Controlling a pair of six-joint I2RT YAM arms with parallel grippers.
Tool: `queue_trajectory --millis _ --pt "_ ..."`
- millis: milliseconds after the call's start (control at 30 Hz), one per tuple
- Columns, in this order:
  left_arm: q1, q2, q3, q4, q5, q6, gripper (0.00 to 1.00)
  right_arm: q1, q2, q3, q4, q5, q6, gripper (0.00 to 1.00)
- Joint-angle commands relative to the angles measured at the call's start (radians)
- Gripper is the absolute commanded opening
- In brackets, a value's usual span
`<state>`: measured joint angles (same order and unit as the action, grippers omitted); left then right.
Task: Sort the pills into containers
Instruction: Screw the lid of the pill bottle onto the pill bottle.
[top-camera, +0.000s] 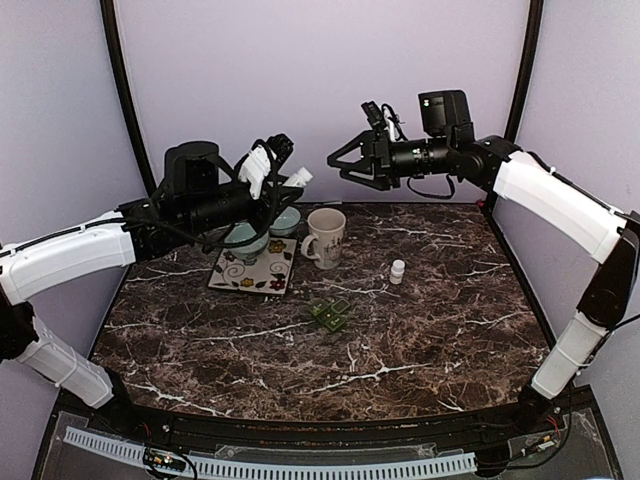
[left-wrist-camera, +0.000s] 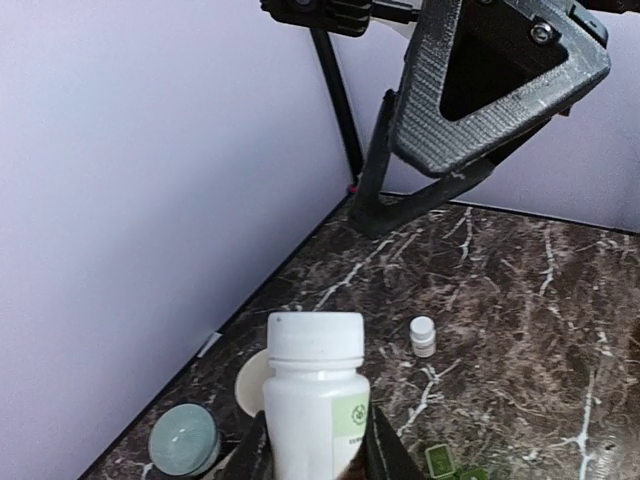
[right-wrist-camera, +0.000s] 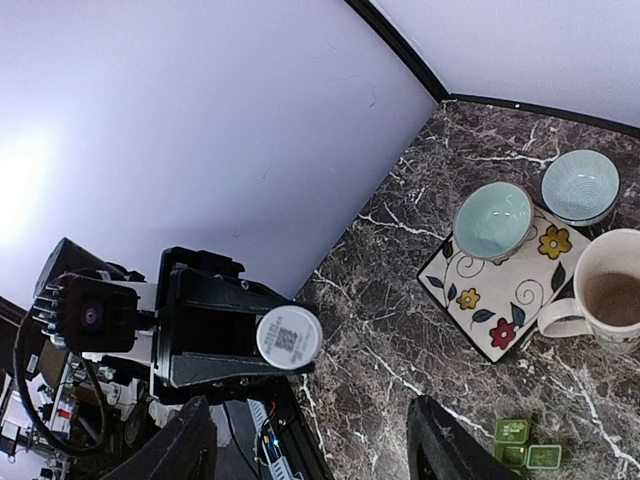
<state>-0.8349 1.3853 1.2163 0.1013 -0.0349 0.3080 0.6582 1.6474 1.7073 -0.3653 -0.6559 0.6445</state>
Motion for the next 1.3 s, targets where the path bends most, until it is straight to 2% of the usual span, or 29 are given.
queue_trajectory --millis 0,133,300,433,733,1267 --pt "0.065 0.044 0.119 -0.204 0.393 -0.148 0.0 -0.003 -0.033 -0.017 0.044 -0.018 -0.05 0.65" --pt "0.117 0.142 0.249 -0.348 0.657 -0.211 0.0 -0.003 -0.035 -0.022 0.013 -0.006 -0.107 0.65" --pt "0.172 0.233 0.323 -0.367 0.945 -0.33 0.0 -0.002 -0.044 -0.034 0.008 -0.014 -0.133 0.65" --pt "0.204 0.271 0.336 -0.328 1.071 -0.412 0.0 -0.001 -0.047 -0.035 -0.014 -0.011 -0.15 0.65" --pt "0.253 0.286 0.323 -0.182 1.185 -0.551 0.0 0.023 -0.042 -0.044 -0.083 0.012 -0.195 0.65" --pt "0.254 0.319 0.339 -0.173 1.227 -0.573 0.0 0.07 -0.013 -0.003 -0.105 0.003 -0.197 0.61"
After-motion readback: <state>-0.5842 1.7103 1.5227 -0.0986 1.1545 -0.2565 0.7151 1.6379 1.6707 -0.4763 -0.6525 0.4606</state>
